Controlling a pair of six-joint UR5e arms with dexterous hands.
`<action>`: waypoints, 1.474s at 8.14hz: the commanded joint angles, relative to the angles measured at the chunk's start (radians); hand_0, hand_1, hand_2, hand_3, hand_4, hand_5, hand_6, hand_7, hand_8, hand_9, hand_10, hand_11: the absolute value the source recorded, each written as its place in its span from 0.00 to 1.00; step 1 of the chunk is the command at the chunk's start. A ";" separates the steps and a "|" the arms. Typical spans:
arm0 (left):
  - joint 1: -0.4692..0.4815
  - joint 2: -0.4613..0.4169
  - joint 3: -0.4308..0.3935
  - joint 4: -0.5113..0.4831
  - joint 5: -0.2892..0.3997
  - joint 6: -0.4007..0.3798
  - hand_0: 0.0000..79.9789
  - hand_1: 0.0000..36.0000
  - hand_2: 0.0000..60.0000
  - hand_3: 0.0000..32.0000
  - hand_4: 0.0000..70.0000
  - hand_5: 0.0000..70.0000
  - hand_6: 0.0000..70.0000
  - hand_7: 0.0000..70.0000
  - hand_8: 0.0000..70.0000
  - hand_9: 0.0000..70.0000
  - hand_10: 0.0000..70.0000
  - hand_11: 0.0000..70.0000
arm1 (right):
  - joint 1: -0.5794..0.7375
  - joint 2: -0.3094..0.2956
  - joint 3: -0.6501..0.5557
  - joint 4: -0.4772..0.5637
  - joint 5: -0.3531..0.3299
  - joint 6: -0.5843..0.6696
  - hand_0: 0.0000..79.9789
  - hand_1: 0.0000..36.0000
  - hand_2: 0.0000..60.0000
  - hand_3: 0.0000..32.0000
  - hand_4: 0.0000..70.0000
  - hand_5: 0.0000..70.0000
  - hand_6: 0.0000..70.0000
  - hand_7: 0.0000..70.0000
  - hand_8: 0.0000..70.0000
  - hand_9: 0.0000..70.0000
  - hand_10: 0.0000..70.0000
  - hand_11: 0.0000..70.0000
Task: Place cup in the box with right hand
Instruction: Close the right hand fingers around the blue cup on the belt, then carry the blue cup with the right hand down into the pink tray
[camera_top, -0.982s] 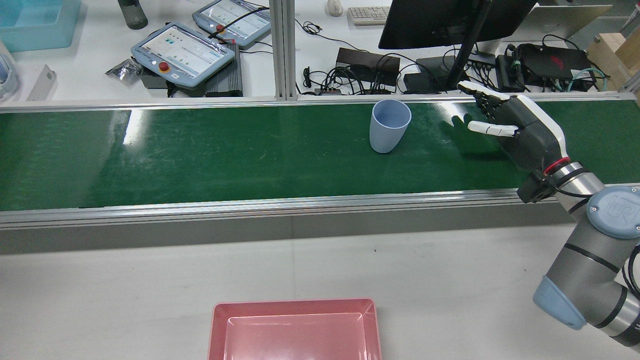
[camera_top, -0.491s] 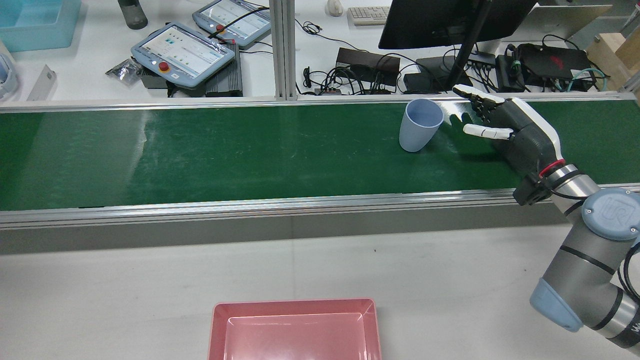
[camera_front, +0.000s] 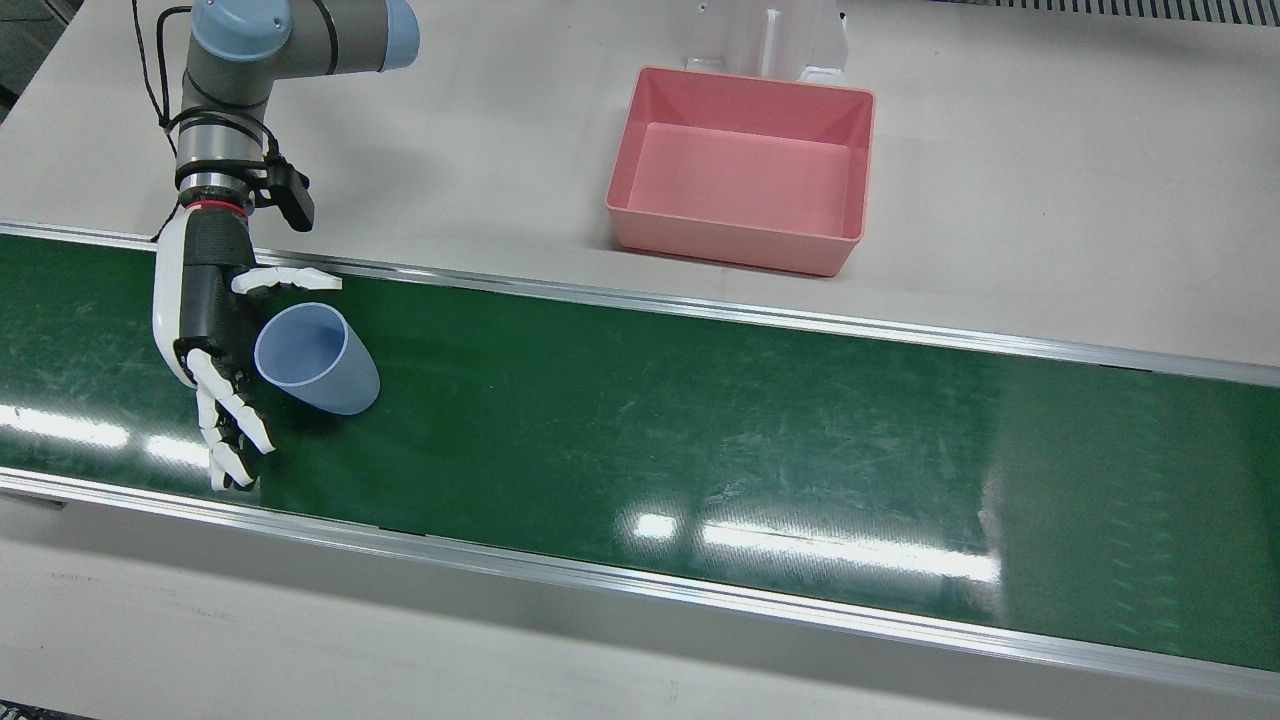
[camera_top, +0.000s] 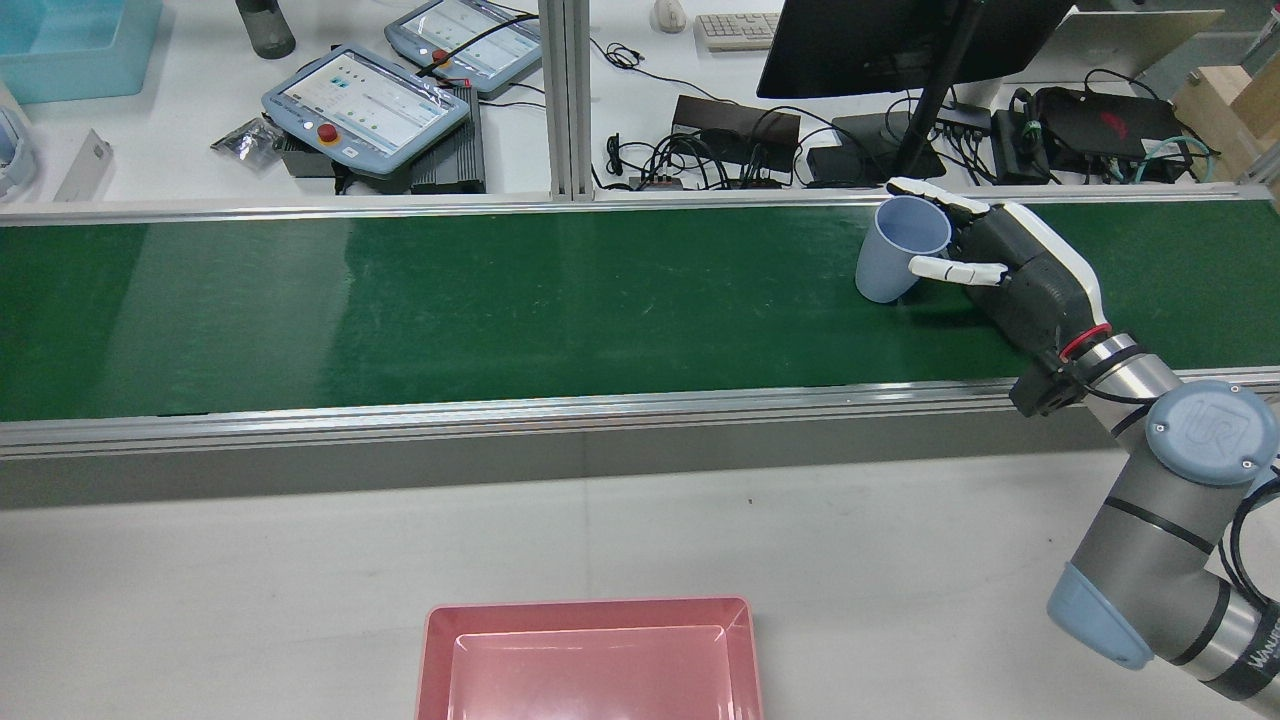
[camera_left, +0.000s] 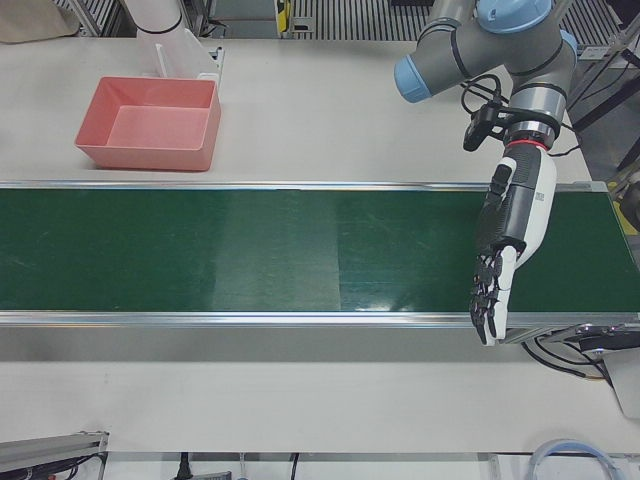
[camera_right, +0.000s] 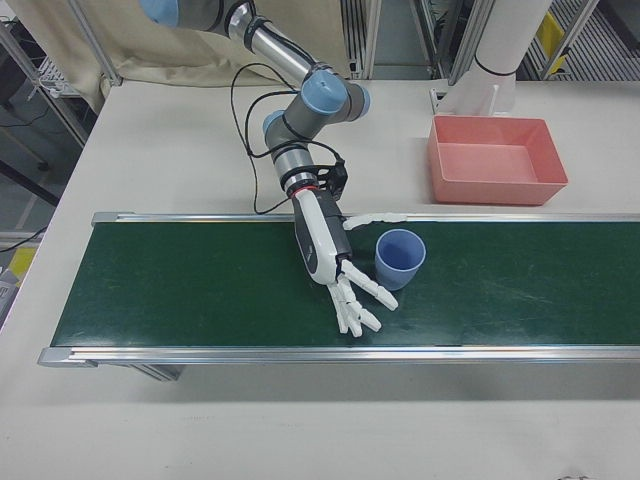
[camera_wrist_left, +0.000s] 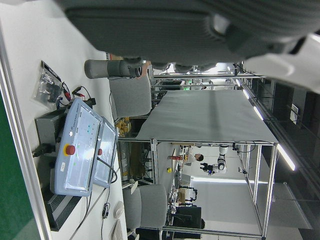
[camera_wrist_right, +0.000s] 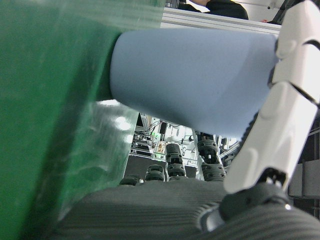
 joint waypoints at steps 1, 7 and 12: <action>0.000 0.000 0.000 0.000 0.000 0.000 0.00 0.00 0.00 0.00 0.00 0.00 0.00 0.00 0.00 0.00 0.00 0.00 | -0.002 0.026 -0.010 -0.018 0.000 -0.002 0.57 0.40 0.28 0.00 0.08 0.05 0.08 0.29 0.03 0.10 0.00 0.00; 0.000 0.000 0.000 0.000 0.000 0.000 0.00 0.00 0.00 0.00 0.00 0.00 0.00 0.00 0.00 0.00 0.00 0.00 | 0.003 0.092 0.099 -0.077 0.000 0.035 1.00 1.00 1.00 0.00 0.23 0.44 0.75 1.00 1.00 1.00 0.86 1.00; 0.000 0.000 -0.001 0.000 -0.002 0.000 0.00 0.00 0.00 0.00 0.00 0.00 0.00 0.00 0.00 0.00 0.00 0.00 | -0.380 0.152 0.349 -0.178 0.123 -0.052 0.92 1.00 1.00 0.00 0.21 0.41 0.73 1.00 1.00 1.00 0.82 1.00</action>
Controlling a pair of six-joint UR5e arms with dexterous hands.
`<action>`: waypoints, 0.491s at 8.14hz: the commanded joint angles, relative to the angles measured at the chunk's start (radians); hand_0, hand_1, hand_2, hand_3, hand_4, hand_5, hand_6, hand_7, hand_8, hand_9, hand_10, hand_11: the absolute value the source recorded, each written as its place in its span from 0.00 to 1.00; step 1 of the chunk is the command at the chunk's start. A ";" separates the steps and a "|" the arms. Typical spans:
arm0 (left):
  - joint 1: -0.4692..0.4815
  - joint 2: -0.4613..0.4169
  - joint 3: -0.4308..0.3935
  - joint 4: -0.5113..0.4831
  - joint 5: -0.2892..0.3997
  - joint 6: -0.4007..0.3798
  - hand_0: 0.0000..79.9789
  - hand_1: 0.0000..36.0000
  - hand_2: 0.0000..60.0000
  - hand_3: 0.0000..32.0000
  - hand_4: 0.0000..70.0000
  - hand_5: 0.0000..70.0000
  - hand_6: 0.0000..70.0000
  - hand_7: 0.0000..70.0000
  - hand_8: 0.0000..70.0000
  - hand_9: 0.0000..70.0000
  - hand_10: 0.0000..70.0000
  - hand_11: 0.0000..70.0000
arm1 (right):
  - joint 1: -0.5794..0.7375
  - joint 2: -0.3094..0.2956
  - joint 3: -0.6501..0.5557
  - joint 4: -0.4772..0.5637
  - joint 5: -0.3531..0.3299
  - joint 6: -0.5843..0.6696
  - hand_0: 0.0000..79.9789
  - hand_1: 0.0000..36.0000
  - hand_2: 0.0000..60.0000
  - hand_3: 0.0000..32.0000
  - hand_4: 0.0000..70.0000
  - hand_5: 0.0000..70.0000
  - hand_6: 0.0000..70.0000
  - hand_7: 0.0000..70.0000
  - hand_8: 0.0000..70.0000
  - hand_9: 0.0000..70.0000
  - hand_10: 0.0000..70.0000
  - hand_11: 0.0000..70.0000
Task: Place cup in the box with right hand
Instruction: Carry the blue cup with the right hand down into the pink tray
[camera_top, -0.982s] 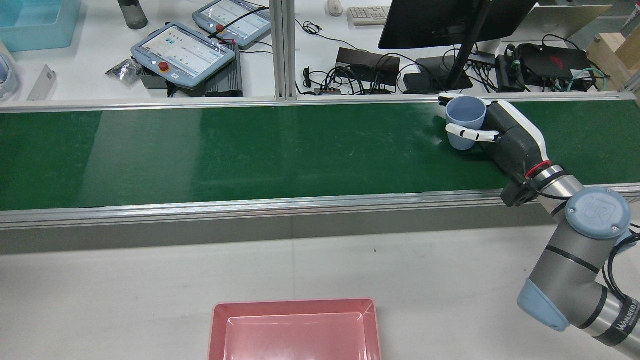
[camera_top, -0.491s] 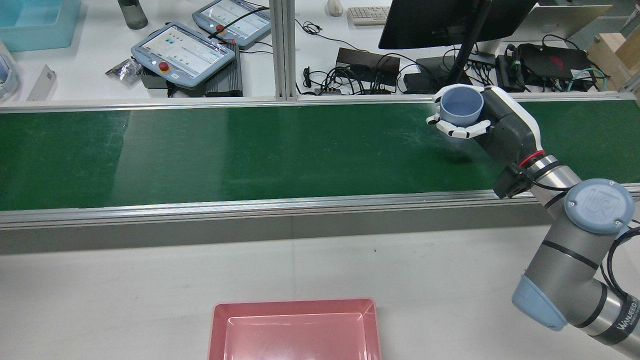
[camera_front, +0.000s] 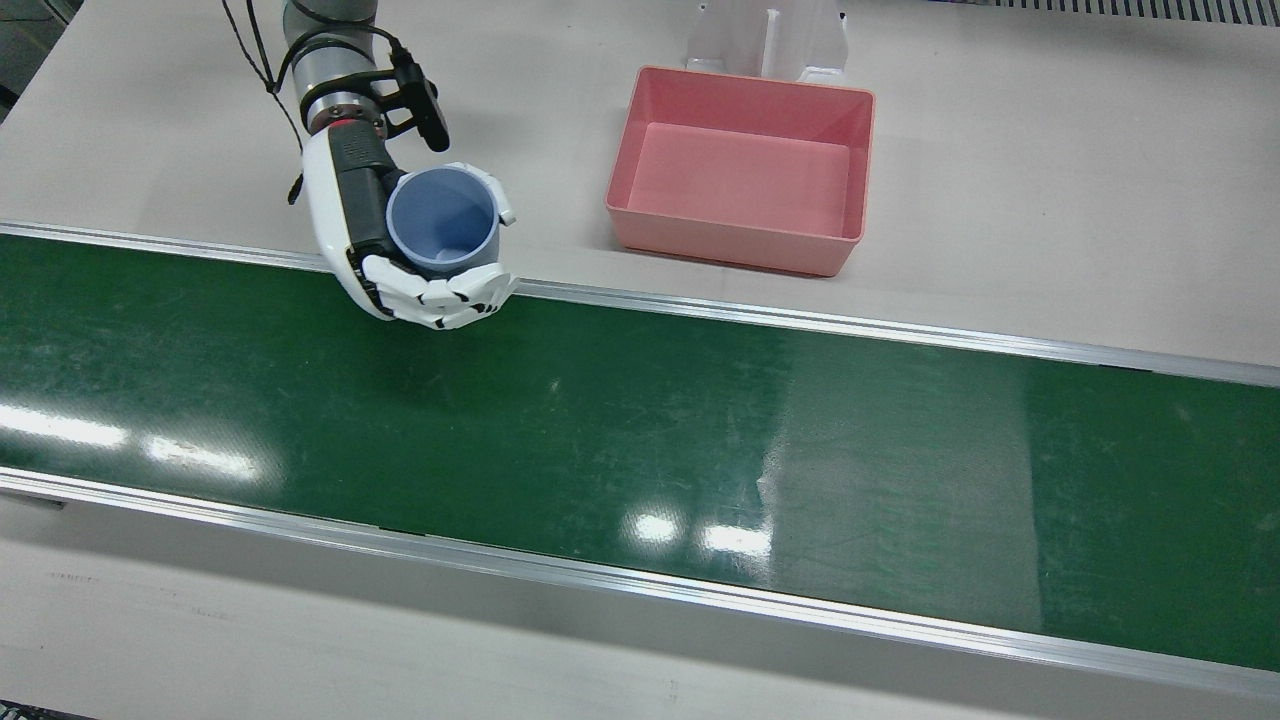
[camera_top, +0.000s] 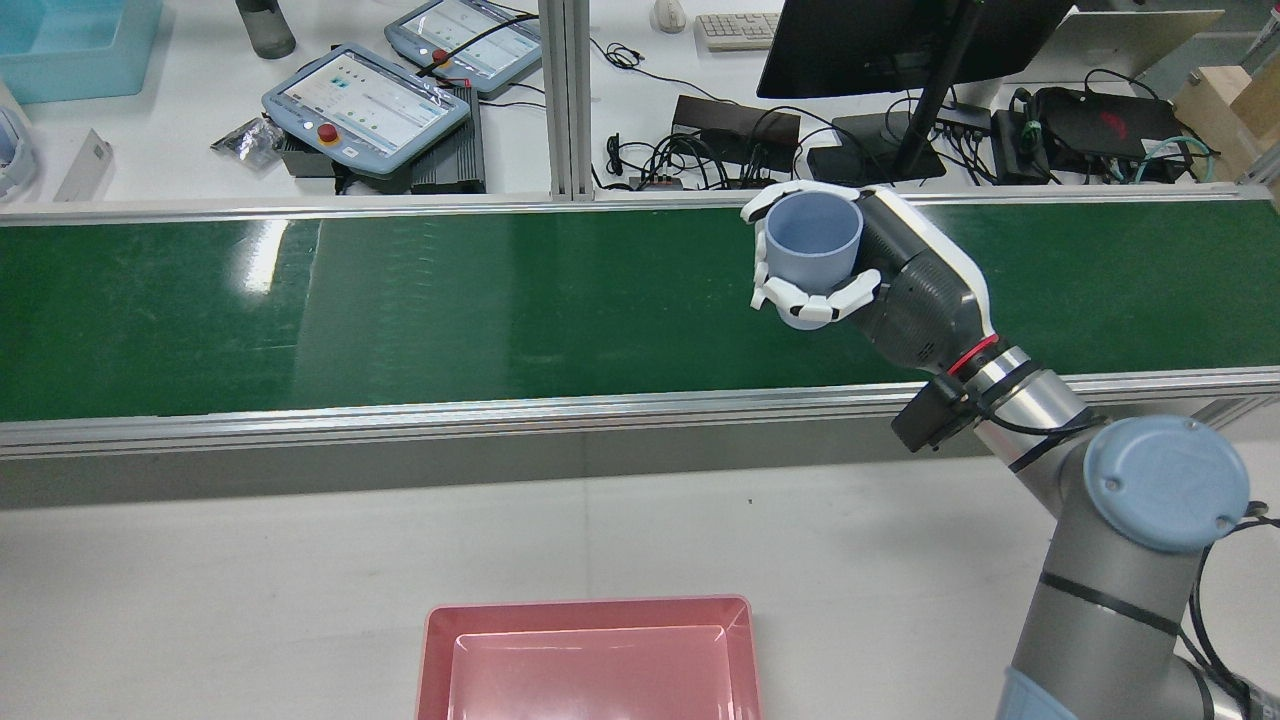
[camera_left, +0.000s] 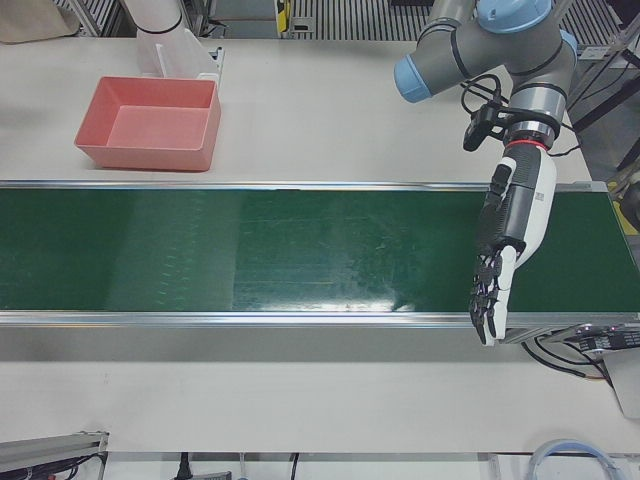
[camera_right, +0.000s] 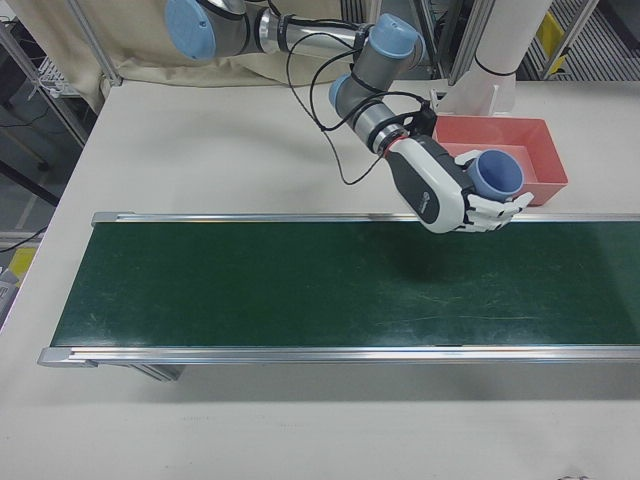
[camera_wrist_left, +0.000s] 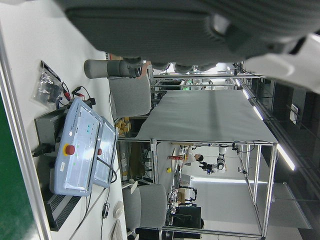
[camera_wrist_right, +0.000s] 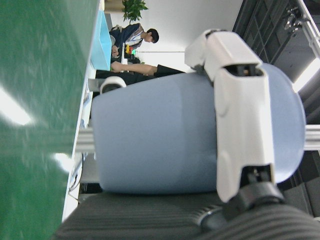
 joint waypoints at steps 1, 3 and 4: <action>0.000 0.000 0.001 0.000 0.000 0.000 0.00 0.00 0.00 0.00 0.00 0.00 0.00 0.00 0.00 0.00 0.00 0.00 | -0.287 0.002 0.124 -0.009 0.080 -0.137 0.86 1.00 1.00 0.00 0.21 0.41 0.72 1.00 1.00 1.00 0.82 1.00; 0.000 0.000 0.001 0.000 0.000 0.000 0.00 0.00 0.00 0.00 0.00 0.00 0.00 0.00 0.00 0.00 0.00 0.00 | -0.462 0.008 0.166 0.000 0.190 -0.255 0.77 1.00 1.00 0.00 0.12 0.39 0.71 1.00 1.00 1.00 0.84 1.00; 0.000 0.000 0.001 0.000 0.000 0.000 0.00 0.00 0.00 0.00 0.00 0.00 0.00 0.00 0.00 0.00 0.00 0.00 | -0.515 0.005 0.163 0.002 0.204 -0.286 0.73 1.00 1.00 0.00 0.10 0.38 0.69 1.00 1.00 1.00 0.81 1.00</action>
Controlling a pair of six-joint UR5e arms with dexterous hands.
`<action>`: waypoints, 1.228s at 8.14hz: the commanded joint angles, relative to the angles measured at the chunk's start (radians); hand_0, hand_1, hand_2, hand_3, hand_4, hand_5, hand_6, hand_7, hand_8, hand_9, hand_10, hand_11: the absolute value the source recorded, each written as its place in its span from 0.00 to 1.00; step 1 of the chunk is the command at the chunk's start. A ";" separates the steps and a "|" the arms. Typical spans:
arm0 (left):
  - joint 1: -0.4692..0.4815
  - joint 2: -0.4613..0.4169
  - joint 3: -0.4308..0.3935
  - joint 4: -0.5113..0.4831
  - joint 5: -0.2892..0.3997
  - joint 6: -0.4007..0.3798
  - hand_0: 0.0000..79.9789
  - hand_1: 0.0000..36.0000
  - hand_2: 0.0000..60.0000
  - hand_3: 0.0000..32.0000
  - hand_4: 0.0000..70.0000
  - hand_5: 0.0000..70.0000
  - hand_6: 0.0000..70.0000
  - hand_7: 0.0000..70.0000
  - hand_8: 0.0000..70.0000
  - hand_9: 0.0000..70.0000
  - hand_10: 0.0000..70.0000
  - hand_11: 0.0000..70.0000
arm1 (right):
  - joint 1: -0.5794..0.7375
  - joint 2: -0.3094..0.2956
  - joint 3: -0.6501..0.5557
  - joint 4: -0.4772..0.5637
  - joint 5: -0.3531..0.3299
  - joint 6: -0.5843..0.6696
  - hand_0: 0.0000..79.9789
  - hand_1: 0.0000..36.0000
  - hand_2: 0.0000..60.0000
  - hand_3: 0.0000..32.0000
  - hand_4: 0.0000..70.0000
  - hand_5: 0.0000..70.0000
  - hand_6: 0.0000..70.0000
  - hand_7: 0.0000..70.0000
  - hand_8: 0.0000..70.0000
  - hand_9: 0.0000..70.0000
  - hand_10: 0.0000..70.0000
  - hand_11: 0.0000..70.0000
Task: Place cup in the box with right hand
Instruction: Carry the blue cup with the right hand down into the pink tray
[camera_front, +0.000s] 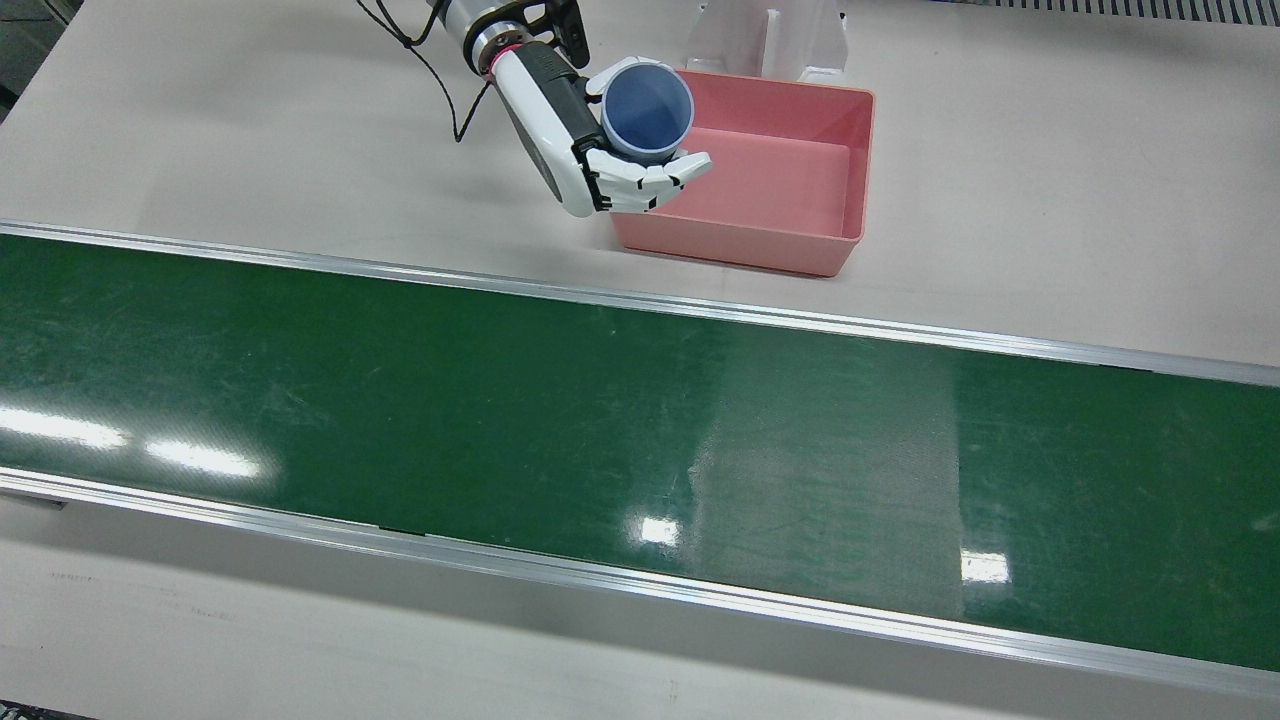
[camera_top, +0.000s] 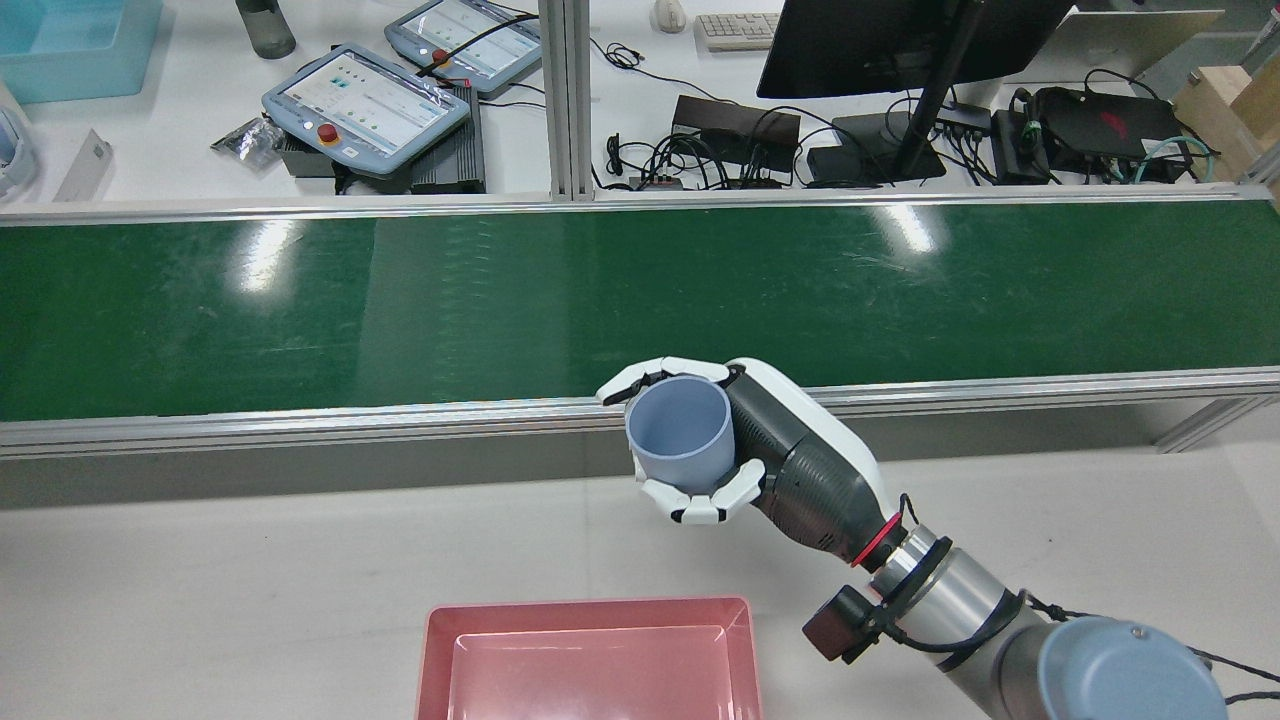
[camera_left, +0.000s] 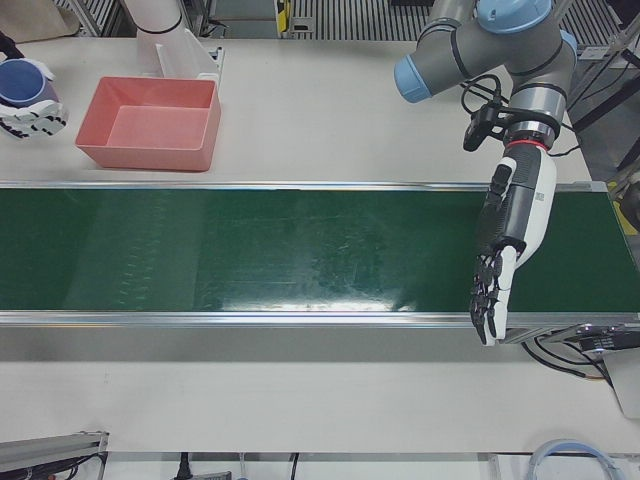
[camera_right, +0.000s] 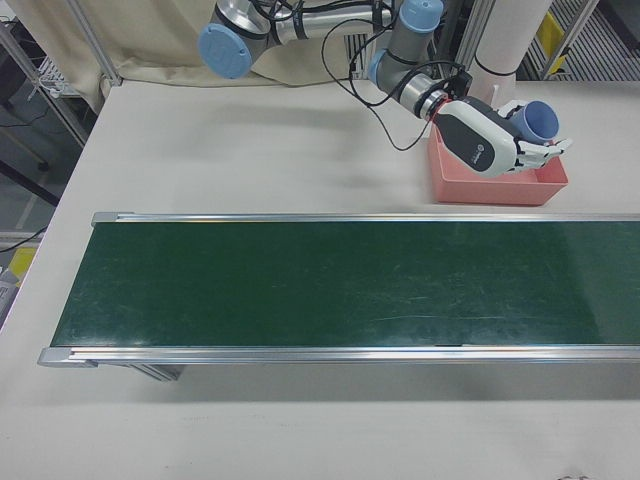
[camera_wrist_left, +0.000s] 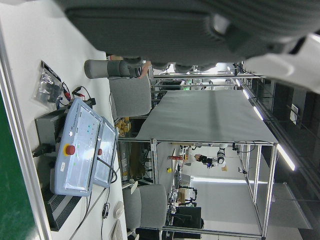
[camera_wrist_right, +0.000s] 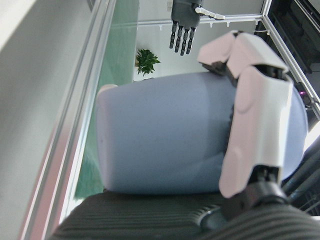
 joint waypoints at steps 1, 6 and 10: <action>0.000 0.000 0.000 0.000 -0.001 0.000 0.00 0.00 0.00 0.00 0.00 0.00 0.00 0.00 0.00 0.00 0.00 0.00 | -0.187 -0.006 0.008 0.007 0.068 -0.095 0.71 1.00 1.00 0.00 0.08 0.36 0.68 1.00 1.00 1.00 0.78 1.00; 0.000 0.000 0.000 0.000 0.000 0.000 0.00 0.00 0.00 0.00 0.00 0.00 0.00 0.00 0.00 0.00 0.00 0.00 | -0.263 -0.006 -0.061 0.009 0.068 -0.103 0.60 0.33 0.00 0.00 0.00 0.05 0.06 0.19 0.00 0.02 0.00 0.00; 0.000 0.000 0.000 0.000 0.000 0.000 0.00 0.00 0.00 0.00 0.00 0.00 0.00 0.00 0.00 0.00 0.00 0.00 | -0.263 -0.003 -0.060 0.012 0.068 -0.098 0.30 0.04 0.00 0.00 0.03 0.00 0.08 0.38 0.00 0.07 0.00 0.00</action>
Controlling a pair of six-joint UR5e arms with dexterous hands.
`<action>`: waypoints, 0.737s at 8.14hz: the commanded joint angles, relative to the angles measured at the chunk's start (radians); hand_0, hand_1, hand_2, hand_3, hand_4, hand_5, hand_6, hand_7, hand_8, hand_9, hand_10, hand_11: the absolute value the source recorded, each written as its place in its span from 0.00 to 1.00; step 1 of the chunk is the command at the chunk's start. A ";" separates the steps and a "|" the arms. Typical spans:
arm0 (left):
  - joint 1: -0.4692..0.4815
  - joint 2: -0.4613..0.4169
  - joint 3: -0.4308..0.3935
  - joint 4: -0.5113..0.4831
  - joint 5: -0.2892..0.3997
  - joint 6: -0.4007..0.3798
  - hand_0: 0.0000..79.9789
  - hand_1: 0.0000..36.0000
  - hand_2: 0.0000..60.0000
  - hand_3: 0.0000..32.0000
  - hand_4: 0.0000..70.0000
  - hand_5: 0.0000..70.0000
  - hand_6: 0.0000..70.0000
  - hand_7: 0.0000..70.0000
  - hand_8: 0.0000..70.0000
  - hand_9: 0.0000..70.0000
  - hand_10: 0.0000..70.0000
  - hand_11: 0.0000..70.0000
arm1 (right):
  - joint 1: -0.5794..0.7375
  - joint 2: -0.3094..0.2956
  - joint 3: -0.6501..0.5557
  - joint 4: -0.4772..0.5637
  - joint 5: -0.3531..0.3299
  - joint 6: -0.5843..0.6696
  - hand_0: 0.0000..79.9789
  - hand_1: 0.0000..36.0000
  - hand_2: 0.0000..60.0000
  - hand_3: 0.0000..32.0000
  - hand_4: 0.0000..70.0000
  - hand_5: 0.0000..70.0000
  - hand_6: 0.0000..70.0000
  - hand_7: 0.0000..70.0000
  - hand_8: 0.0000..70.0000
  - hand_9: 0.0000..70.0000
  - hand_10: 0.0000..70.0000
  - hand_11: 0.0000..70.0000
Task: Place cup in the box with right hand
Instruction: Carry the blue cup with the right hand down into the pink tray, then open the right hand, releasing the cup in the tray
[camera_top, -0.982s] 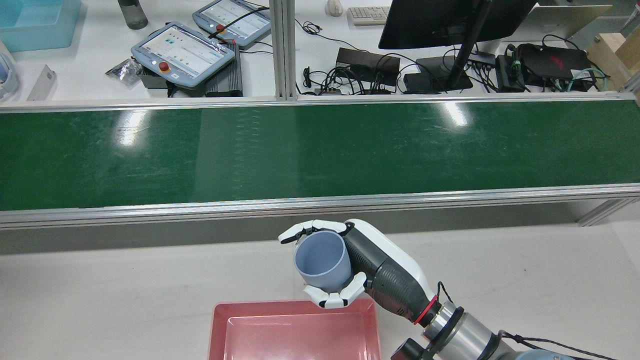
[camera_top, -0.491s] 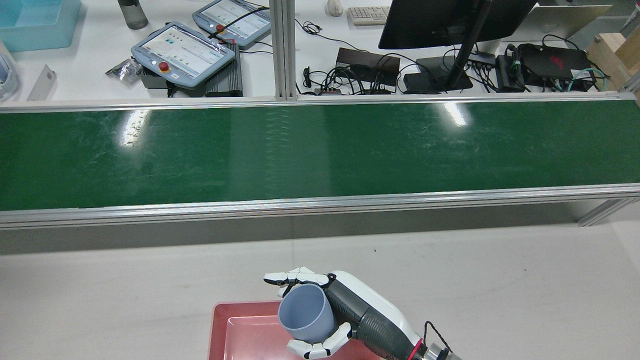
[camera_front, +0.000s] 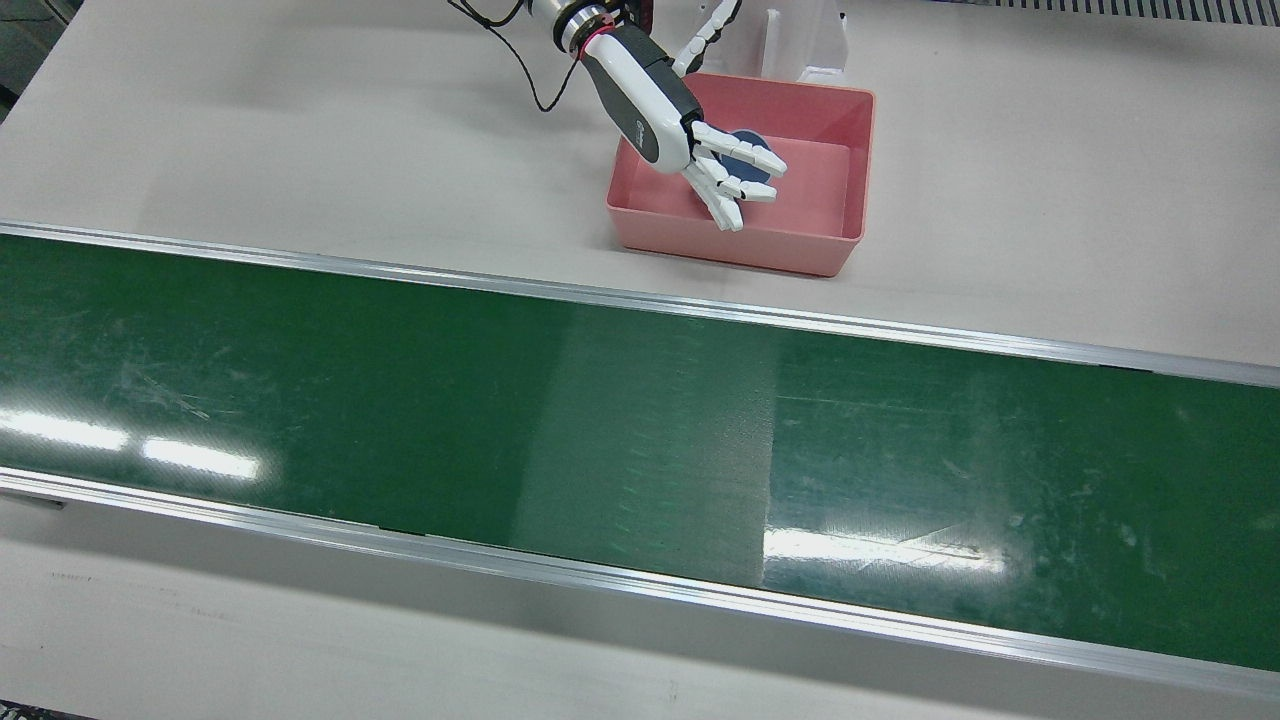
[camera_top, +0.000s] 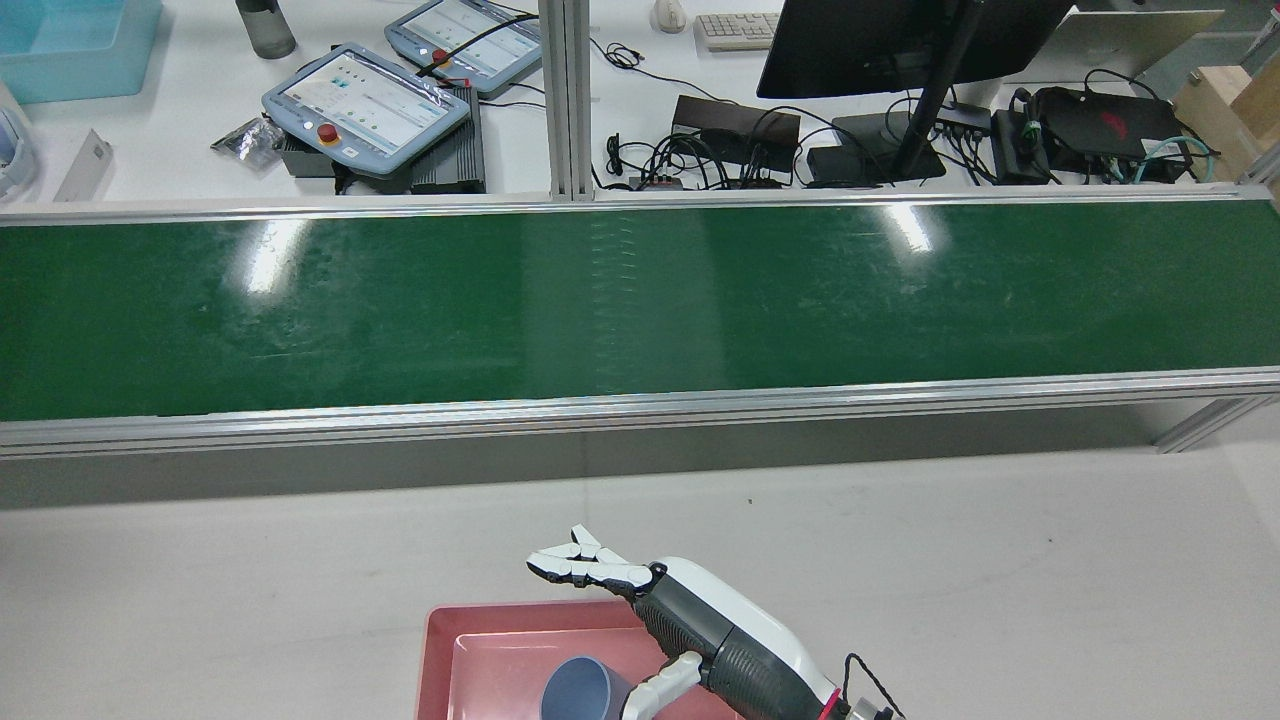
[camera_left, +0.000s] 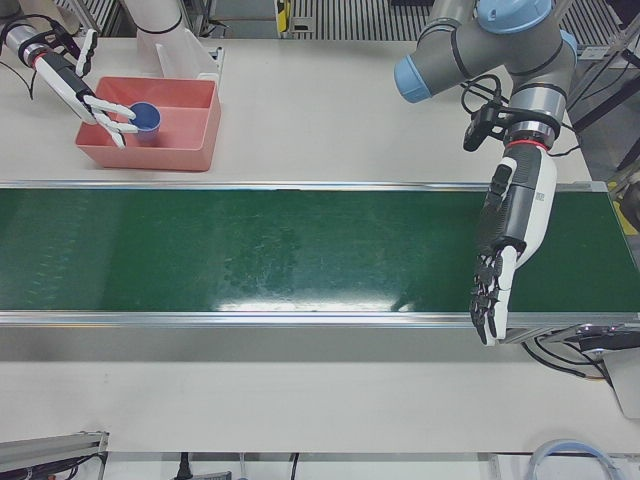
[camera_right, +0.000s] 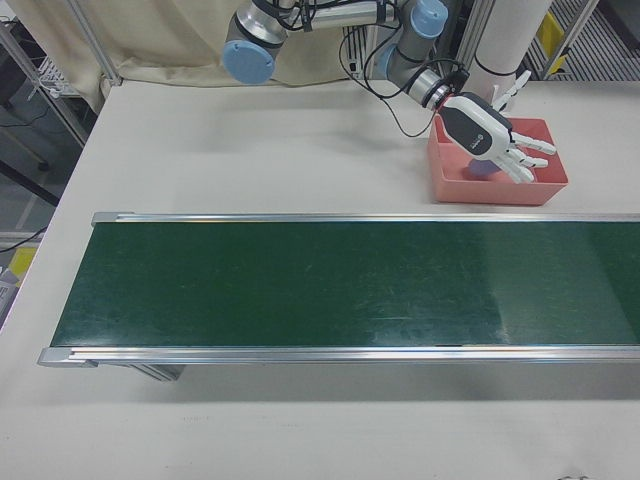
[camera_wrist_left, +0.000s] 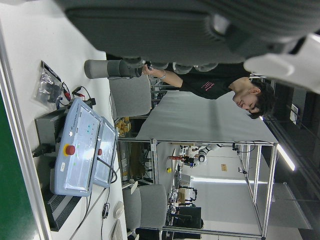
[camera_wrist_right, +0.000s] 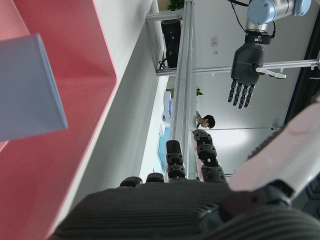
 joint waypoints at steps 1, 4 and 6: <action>0.000 0.000 0.000 0.000 0.000 0.000 0.00 0.00 0.00 0.00 0.00 0.00 0.00 0.00 0.00 0.00 0.00 0.00 | 0.004 -0.002 0.015 0.007 0.000 0.008 0.30 0.05 0.00 0.00 0.02 0.00 0.08 0.38 0.00 0.08 0.00 0.00; 0.000 0.000 0.000 0.000 -0.001 0.000 0.00 0.00 0.00 0.00 0.00 0.00 0.00 0.00 0.00 0.00 0.00 0.00 | 0.171 0.000 0.062 0.027 0.029 0.080 0.39 0.10 0.00 0.00 0.00 0.01 0.08 0.38 0.00 0.09 0.00 0.00; 0.000 0.000 0.000 0.000 0.000 0.000 0.00 0.00 0.00 0.00 0.00 0.00 0.00 0.00 0.00 0.00 0.00 0.00 | 0.298 -0.023 0.058 0.023 0.025 0.126 0.49 0.19 0.02 0.00 0.00 0.04 0.16 0.73 0.11 0.29 0.03 0.05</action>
